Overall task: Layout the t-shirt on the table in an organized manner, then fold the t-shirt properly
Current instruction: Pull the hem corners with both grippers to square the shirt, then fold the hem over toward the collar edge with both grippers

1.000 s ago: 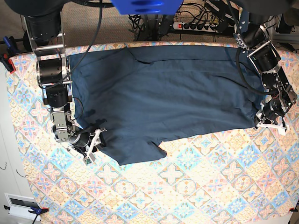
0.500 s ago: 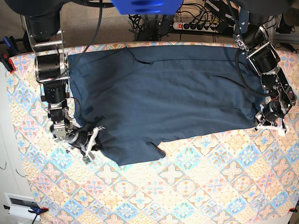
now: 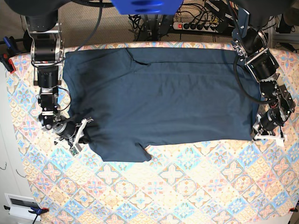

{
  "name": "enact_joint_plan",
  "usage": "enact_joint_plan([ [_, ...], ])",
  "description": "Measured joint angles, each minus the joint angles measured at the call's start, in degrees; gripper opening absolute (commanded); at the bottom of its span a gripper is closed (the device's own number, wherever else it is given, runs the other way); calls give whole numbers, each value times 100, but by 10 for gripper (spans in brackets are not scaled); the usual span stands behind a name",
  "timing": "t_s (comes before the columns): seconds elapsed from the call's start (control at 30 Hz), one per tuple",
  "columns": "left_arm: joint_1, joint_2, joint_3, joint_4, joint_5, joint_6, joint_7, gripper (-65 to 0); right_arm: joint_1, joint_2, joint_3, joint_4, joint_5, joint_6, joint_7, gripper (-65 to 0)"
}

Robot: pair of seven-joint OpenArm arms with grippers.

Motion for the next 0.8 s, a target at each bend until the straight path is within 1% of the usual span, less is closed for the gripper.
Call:
enact_joint_plan([
  [0.07,-11,-2,0,0,-140,2,4,-650,2,-13,310,356,4,-11,-195,-648],
  [0.13,-9,-2,0,0,-267,2,52,-650,-33,4,494,741,50,-26,-251,-648],
  [0.2,4,2,0,0,-372,2,46,-650,-140,9,588,1069,105,-26,-313,-648],
  [0.27,37,-2,0,0,-422,0,44,-650,-306,2,654,1318,72,-26,-501,-648],
  [0.33,98,-2,0,4,-472,-2,37,-650,-557,-15,743,1547,17,-20,-577,-648],
  [0.53,573,0,11,872,-535,-9,70,-650,-968,-17,977,2068,28,-22,-621,-648],
  [0.57,667,-2,11,1027,-520,-96,66,-650,-1032,-15,1025,2155,52,-17,-612,-648],
  [0.63,831,-15,11,1261,-527,-428,61,-650,-1139,-15,1104,2277,61,-28,-605,-648],
  [0.7,951,-15,11,1351,-540,-675,61,-650,-1298,2,1207,2393,46,-20,-605,-648],
  [0.8,1154,-66,11,1351,-544,-796,98,-650,-1513,138,1296,2588,48,-4,-654,-648],
])
